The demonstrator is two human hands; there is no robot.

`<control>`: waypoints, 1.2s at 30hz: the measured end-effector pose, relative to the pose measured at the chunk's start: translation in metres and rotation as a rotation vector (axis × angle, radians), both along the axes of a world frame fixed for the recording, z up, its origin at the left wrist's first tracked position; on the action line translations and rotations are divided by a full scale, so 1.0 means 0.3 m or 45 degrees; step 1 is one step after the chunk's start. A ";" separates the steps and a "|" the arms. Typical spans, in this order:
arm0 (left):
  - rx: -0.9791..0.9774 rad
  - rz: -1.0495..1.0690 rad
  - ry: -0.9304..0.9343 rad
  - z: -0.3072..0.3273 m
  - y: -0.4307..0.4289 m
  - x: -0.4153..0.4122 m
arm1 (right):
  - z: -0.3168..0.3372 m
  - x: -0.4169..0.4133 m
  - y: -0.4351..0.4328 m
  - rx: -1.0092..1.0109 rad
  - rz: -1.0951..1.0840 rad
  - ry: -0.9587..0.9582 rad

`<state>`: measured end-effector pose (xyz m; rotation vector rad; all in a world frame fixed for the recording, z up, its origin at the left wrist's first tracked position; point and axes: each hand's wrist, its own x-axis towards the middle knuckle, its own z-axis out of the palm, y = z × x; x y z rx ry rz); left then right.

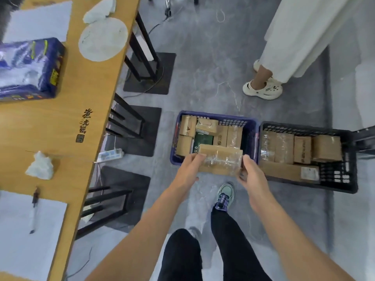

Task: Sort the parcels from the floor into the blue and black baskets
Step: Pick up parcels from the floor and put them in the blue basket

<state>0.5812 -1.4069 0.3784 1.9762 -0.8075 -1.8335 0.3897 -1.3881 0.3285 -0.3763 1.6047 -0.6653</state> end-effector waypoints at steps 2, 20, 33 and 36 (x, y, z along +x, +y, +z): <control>0.049 -0.020 -0.013 -0.089 -0.064 0.000 | -0.080 -0.004 -0.062 0.028 0.005 -0.022; 0.345 -0.115 -0.168 -1.168 -0.509 0.078 | -1.087 0.151 -0.518 0.284 -0.054 -0.082; 0.322 0.316 -0.078 -1.460 -0.597 0.037 | -1.317 0.200 -0.692 0.298 0.082 0.025; 0.283 0.491 -0.085 -1.463 -0.582 0.015 | -1.322 0.216 -0.690 0.289 0.025 -0.002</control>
